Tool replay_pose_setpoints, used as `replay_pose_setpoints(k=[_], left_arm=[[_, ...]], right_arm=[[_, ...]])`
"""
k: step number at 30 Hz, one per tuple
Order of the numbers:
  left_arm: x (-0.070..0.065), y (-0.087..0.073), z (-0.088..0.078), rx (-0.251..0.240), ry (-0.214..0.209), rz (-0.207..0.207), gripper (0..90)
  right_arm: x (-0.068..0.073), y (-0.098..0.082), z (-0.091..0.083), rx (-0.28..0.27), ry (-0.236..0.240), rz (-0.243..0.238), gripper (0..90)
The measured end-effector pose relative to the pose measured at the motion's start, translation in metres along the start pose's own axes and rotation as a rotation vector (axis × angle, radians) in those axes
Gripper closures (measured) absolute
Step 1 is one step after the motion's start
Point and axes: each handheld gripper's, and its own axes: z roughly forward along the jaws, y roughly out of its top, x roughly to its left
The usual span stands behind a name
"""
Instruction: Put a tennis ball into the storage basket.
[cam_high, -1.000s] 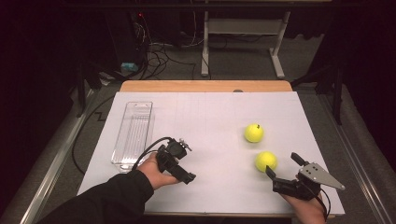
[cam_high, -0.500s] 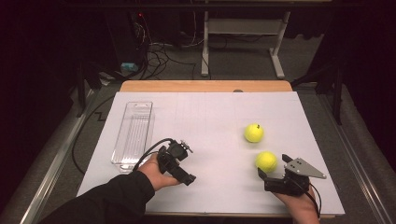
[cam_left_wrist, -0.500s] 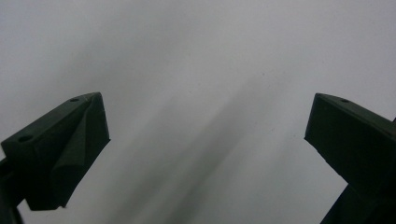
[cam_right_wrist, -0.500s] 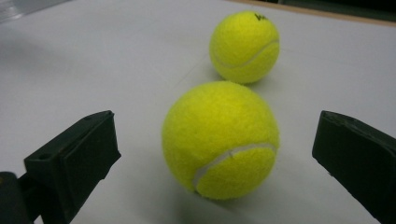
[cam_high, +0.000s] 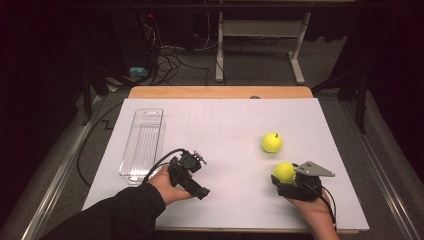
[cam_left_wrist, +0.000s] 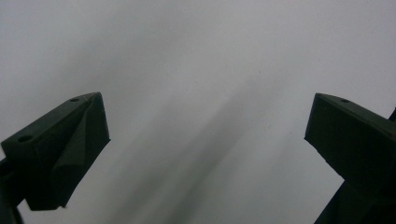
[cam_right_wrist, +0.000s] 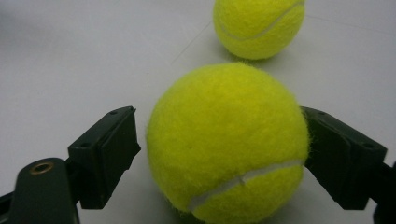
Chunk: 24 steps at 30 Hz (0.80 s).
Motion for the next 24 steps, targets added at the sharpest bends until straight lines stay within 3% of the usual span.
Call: replay_pose_setpoints(k=[7,20,24], left_arm=[[-0.0011,0.0008,0.0014,0.003,0.001,0.001,0.6],[0.001,0.0001,-0.0002,-0.001,-0.012,-0.004,0.6],[0.0009,0.0001,-0.0019,-0.004,-0.013,-0.004,0.6]], right_arm=[[-0.0021,-0.0013,-0.0002,0.023,-0.028,0.019,25.4],[-0.0037,-0.0006,0.0003,0.023,-0.019,0.039,27.8],[-0.001,0.0024,-0.0054,-0.027,-0.019,0.031,28.0]])
